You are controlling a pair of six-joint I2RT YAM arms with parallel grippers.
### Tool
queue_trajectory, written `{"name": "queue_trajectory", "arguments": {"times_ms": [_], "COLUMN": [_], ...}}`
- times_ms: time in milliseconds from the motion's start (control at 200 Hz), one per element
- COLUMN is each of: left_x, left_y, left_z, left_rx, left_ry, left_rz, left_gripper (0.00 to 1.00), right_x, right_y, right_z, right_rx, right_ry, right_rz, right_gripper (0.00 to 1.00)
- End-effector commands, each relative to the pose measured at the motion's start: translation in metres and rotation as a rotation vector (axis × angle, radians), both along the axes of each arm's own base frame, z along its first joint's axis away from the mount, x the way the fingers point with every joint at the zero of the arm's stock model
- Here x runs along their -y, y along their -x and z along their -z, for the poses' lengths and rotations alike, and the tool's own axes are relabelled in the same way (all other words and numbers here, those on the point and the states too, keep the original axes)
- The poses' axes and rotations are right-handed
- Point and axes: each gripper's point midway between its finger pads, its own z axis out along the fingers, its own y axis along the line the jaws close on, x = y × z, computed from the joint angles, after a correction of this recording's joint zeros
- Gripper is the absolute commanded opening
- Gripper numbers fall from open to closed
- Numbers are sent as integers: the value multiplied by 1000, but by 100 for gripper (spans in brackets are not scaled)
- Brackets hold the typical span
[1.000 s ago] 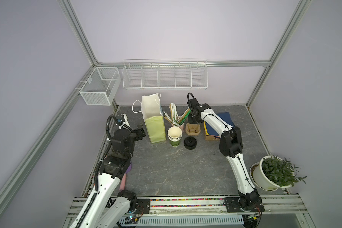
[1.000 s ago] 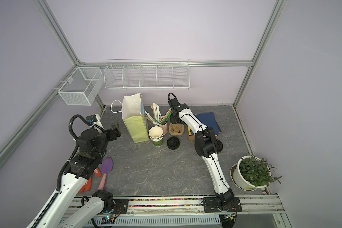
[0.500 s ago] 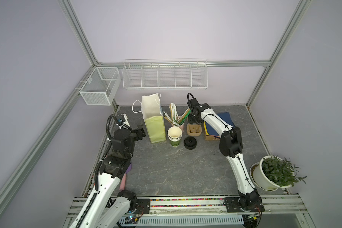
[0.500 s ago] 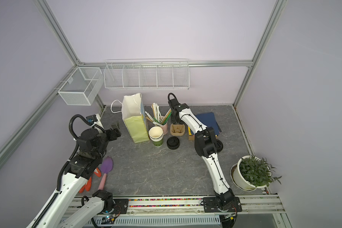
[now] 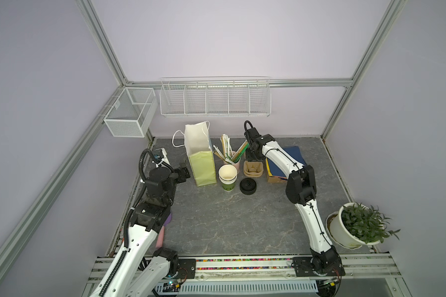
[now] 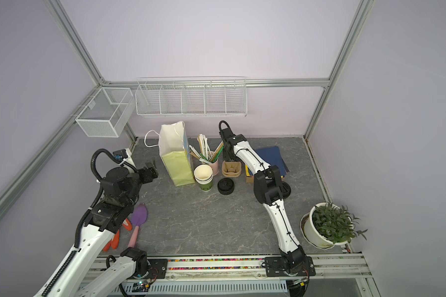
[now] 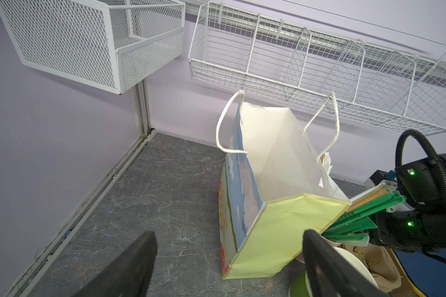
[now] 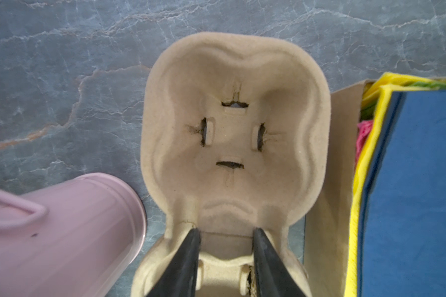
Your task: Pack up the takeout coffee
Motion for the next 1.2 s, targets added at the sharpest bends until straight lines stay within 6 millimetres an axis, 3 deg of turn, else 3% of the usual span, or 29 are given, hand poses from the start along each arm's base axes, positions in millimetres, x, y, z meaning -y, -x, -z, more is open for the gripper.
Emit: {"name": "queue_trajectory", "arguments": {"times_ms": [0, 425, 675, 1194], "left_x": [0, 1, 1, 1], "left_y": [0, 0, 0, 0], "left_z": [5, 5, 5, 5], "left_rx": [-15, -15, -15, -15], "left_ry": [-17, -16, -17, -17], "left_rz": [1, 6, 6, 5], "left_gripper": [89, 89, 89, 89], "right_x": [-3, 0, -1, 2], "right_y": [1, 3, 5, 6], "right_z": [-38, -23, -7, 5], "right_rx": [61, 32, -7, -35], "right_ry": [-21, -12, -14, -21], "right_rz": [-13, 10, 5, 30], "right_gripper": [40, 47, 43, 45]}}
